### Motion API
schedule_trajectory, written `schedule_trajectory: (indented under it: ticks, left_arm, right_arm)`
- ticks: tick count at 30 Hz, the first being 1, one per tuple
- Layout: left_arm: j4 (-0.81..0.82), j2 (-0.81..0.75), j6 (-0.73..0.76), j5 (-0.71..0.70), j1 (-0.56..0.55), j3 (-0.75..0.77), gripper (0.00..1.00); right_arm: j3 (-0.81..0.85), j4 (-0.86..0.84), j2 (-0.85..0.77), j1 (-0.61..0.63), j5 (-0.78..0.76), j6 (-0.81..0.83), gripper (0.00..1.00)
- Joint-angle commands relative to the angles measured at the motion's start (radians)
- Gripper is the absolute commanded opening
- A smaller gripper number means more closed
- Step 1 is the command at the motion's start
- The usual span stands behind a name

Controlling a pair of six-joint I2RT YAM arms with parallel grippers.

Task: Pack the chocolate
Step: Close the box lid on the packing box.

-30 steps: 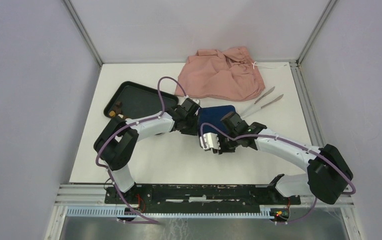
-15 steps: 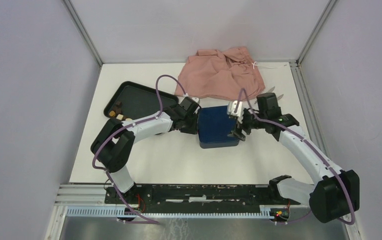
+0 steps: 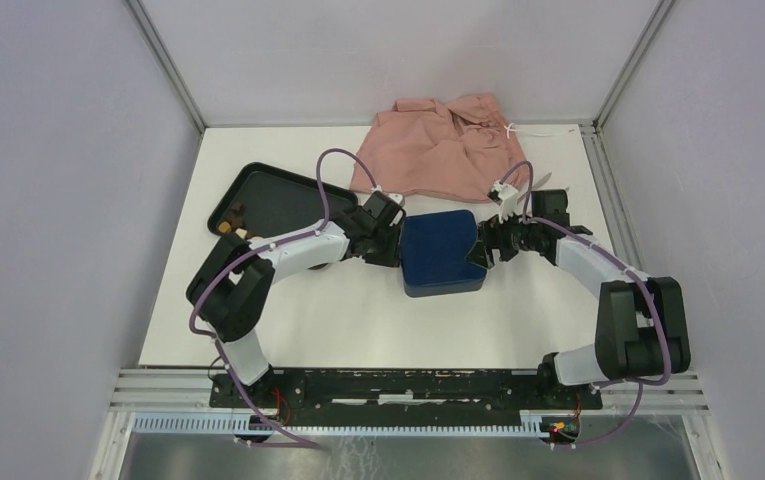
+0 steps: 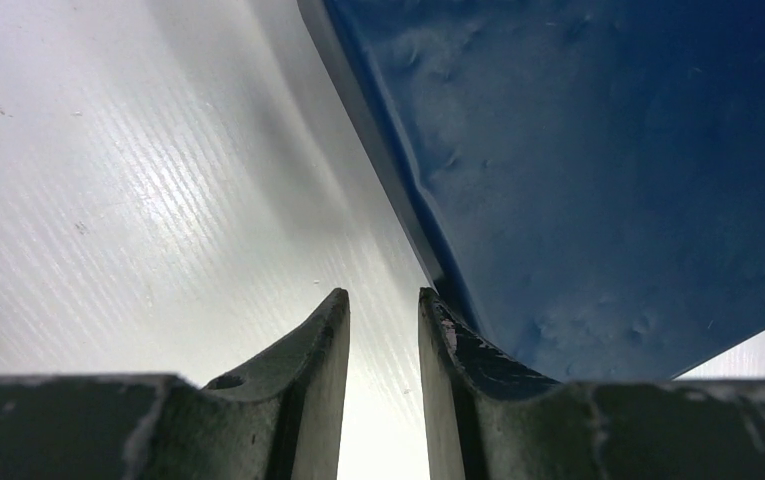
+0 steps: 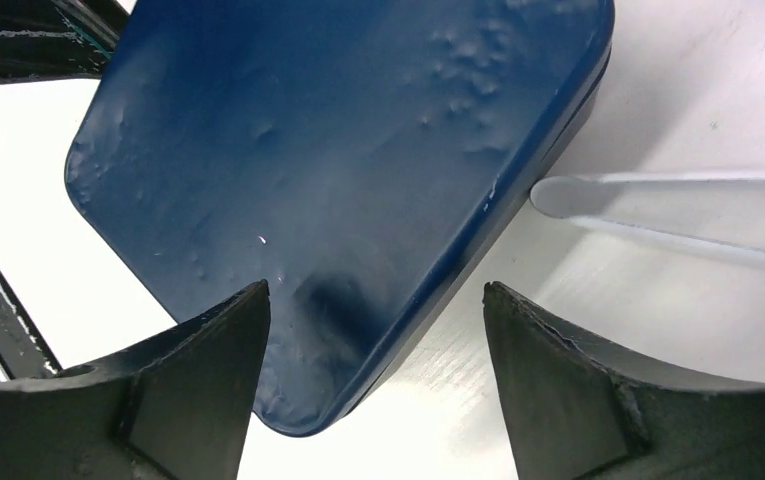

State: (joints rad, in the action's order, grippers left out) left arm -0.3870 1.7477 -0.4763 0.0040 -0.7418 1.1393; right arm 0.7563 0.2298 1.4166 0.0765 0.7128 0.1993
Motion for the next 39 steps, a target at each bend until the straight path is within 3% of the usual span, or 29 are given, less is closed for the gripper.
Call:
schedule_trajectory:
  ticks: [1,4,8,12,19,23,26,28,33,39]
  left_arm:
    - [0.054,0.015,0.028,0.041,-0.004,0.039,0.38]
    - [0.056,0.024,0.031,0.045,-0.003,0.046,0.38]
    - [0.061,0.024,0.033,0.043,-0.003,0.052,0.38]
    - [0.074,-0.002,0.031,0.03,-0.002,0.042,0.38]
    - [0.107,-0.131,0.024,-0.031,-0.001,-0.033,0.47]
    - [0.171,-0.267,0.013,-0.059,0.004,-0.148,0.57]
    - [0.272,-0.382,-0.002,0.021,0.017,-0.259,0.71]
    - [0.329,-0.42,-0.021,0.088,0.031,-0.3,0.75]
    - [0.384,-0.447,-0.052,0.14,0.047,-0.326,0.75]
    - [0.364,-0.498,-0.035,0.085,0.07,-0.334,0.71]
  right_arm:
    - [-0.015,-0.052,0.016,-0.019,0.019,-0.085,0.82]
    - [-0.026,-0.043,0.057,-0.054,0.036,-0.098,0.76]
    - [-0.017,0.011,0.159,-0.117,0.141,-0.083,0.54]
    - [0.005,0.061,0.233,-0.146,0.206,-0.049,0.42]
    - [0.007,0.045,0.236,-0.152,0.197,-0.055,0.41]
    - [0.014,0.04,0.244,-0.152,0.189,-0.048,0.41]
    - [0.018,0.039,0.249,-0.152,0.185,-0.038,0.41]
    - [0.021,0.038,0.25,-0.152,0.186,-0.031,0.41]
    - [0.039,0.063,0.259,-0.147,0.188,0.025,0.4]
    - [0.123,0.215,0.319,-0.082,0.165,0.204,0.39]
